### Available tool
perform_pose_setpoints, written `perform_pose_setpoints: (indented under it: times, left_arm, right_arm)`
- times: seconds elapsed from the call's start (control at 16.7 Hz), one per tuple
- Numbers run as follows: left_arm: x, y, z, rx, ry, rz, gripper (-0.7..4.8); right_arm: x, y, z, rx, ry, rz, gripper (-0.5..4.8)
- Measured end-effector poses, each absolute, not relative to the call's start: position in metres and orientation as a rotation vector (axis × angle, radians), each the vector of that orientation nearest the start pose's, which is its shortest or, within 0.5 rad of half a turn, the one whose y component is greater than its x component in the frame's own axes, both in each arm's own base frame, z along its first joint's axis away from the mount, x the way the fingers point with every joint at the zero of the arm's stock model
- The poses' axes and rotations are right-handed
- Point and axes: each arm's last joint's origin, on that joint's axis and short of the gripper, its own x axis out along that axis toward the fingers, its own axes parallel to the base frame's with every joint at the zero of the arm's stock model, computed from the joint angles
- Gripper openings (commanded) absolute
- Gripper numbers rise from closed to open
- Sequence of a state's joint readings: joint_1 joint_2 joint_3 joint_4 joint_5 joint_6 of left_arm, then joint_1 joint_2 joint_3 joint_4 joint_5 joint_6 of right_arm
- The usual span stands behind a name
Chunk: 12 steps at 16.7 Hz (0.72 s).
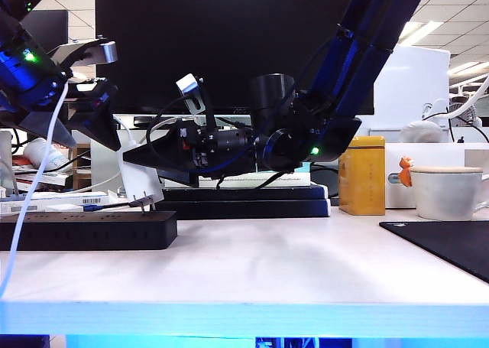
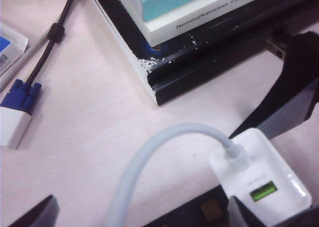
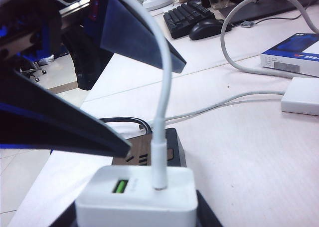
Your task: Plug the white charger into the left socket.
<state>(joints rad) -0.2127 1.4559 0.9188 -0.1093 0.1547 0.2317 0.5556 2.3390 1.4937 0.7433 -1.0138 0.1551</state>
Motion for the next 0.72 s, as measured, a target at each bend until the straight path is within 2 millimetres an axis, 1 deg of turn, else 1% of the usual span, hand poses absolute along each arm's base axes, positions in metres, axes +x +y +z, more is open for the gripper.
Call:
perform_pose_setpoints:
  times: [0.3, 0.72]
  left_arm:
    - [0.3, -0.0693, 0.2339, 0.24, 0.606, -0.429, 4.79]
    - [0.2993, -0.0692, 0.233, 0.24, 0.618, -0.43, 4.79]
  right_arm:
    - [0.4057, 0.2811, 0.1403, 0.151, 0.253, 1.584, 2.02]
    - [0.4071, 0.2787, 0.1392, 0.144, 0.255, 1.579, 2.02]
